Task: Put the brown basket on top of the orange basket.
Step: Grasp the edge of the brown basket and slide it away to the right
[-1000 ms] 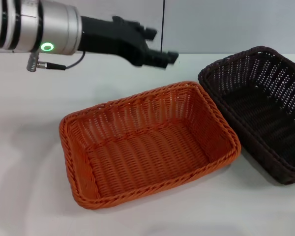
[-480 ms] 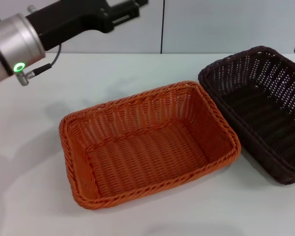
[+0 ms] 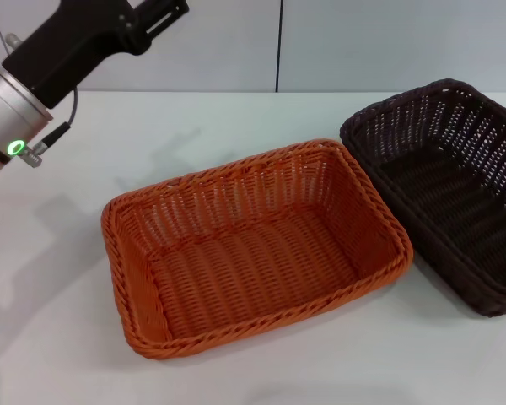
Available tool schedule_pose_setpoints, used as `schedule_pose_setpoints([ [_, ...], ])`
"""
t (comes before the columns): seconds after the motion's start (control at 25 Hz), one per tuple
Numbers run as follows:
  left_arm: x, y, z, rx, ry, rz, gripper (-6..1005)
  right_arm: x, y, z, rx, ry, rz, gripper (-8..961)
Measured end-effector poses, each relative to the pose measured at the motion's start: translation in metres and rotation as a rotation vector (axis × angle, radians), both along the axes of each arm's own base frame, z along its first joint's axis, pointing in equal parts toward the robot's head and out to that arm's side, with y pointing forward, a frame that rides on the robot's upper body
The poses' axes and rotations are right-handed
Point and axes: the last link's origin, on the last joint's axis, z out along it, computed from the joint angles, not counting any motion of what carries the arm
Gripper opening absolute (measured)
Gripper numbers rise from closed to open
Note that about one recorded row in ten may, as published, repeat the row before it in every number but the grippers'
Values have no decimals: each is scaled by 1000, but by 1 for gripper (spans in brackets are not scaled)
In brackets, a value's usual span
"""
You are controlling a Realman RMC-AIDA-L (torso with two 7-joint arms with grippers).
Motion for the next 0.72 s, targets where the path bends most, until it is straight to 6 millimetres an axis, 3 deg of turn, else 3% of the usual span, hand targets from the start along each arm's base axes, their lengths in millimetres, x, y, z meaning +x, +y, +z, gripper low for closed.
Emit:
schedule_pose_setpoints([
  [0.28,1,9,-14,-45,-14,18,782,4,-2,-14,-103,-121,-7,625],
  [0.56,2,12,-19,-62,-28,29,782,3,-10,-45,-262,-193,49,625],
  [0.72,1,12,-19,-64,-31,31,782,-3,-24,-63,-390,-177,88,625],
])
